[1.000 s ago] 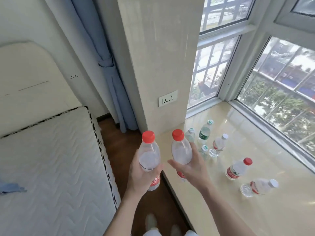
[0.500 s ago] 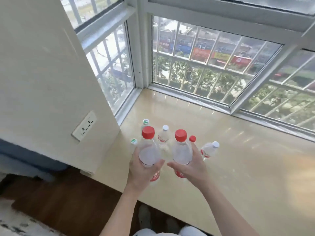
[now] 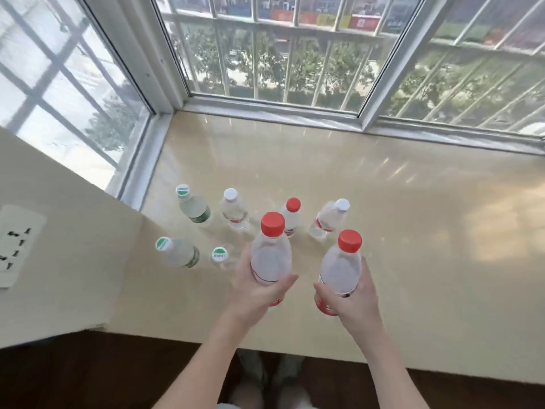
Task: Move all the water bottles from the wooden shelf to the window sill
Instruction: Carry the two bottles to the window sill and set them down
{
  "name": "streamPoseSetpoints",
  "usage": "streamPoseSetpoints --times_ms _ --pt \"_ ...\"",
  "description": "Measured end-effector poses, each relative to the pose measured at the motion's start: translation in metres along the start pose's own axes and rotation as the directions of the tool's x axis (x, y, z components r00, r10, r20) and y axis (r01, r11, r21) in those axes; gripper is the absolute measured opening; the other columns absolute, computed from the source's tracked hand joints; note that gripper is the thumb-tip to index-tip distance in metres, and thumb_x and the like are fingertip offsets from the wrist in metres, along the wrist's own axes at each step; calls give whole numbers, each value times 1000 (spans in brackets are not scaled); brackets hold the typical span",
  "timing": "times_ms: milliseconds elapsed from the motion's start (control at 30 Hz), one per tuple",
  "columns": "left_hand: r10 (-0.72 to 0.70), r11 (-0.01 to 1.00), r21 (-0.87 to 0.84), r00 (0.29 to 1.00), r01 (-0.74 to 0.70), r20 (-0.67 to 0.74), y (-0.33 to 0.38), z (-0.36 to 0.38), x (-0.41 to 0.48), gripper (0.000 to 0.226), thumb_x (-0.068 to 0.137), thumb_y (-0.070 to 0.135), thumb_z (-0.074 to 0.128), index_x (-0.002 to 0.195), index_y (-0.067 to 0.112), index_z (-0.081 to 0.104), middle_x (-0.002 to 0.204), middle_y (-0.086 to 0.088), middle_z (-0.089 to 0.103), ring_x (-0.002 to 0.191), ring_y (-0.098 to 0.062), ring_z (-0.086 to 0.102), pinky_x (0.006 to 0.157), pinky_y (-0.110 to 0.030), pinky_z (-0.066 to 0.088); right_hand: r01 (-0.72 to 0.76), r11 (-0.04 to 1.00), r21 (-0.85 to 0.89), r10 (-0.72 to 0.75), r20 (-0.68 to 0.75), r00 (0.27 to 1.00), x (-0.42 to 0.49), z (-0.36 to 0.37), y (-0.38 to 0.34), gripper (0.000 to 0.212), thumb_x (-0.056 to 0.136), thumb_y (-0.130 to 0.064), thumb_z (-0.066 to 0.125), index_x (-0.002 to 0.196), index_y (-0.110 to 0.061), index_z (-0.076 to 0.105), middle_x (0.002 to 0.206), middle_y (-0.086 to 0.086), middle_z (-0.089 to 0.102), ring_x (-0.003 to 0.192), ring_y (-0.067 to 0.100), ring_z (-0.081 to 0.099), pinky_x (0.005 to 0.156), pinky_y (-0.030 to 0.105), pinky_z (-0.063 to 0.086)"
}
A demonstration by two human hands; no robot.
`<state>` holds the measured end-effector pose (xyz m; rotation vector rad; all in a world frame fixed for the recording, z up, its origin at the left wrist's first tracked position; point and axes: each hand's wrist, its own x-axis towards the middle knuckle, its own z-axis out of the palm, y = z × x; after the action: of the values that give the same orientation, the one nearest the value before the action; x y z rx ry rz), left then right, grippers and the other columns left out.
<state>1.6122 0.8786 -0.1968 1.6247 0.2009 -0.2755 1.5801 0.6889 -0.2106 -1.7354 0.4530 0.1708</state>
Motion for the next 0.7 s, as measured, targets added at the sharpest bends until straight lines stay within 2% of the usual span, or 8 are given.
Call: streamPoseSetpoints --times_ms 100,200,233,300,367,433,567,700 --pt "-9 999 39 1000 10 -25 -35 8 24 55 66 19 89 109 28 56 90 18 68 78 1 64 67 -15 52 16 1000 -22 -17 -55 998 17 2 39 54 70 -7 88 109 -22 54 79 0 62 67 5 63 60 21 52" --pt "-11 998 60 999 14 -46 -74 21 50 57 61 24 88 107 35 56 95 16 67 90 -3 65 76 -23 54 23 999 -46 -28 -109 994 44 6 74 65 58 -37 93 110 -28 55 95 -8 64 93 19 65 81 49 57" --pt "1 997 72 999 3 -50 -86 27 58 57 60 25 88 104 40 57 95 17 67 90 -2 65 76 -23 54 27 999 -44 -32 -132 991 54 7 88 67 56 -41 93 110 -31 54 97 -10 64 96 20 65 84 52 56" --pt "44 993 113 998 -38 -50 -108 37 74 57 57 29 91 100 45 57 94 17 68 89 1 64 75 -18 52 56 997 -46 -64 -198 978 73 10 108 71 52 -46 93 110 -36 52 100 -14 65 101 14 64 92 45 54" --pt "78 986 149 996 -70 -51 -127 42 87 59 56 28 94 102 34 57 89 17 68 87 2 65 73 -12 48 78 996 -53 -88 -235 968 88 13 123 75 53 -44 94 112 -34 51 103 -15 64 104 7 62 94 33 50" --pt "104 979 182 993 -94 -50 -144 43 99 63 57 31 93 108 26 55 93 18 67 92 -2 65 76 -13 48 108 993 -39 -115 -260 959 102 15 133 75 56 -38 96 115 -26 52 102 -17 62 102 6 61 92 29 48" --pt "147 956 258 989 -136 -24 -168 45 112 74 58 42 91 116 13 55 105 2 67 101 -12 65 82 -21 52 184 980 -75 -197 -279 940 117 19 151 81 57 -44 93 121 -19 50 108 -9 65 106 17 63 94 46 52" --pt "141 951 278 990 -135 -3 -185 45 121 78 60 39 92 119 4 56 109 -7 69 104 -18 66 86 -29 55 194 973 -122 -221 -274 936 117 22 165 80 58 -39 95 119 -41 43 113 -22 59 108 -8 54 93 14 43"
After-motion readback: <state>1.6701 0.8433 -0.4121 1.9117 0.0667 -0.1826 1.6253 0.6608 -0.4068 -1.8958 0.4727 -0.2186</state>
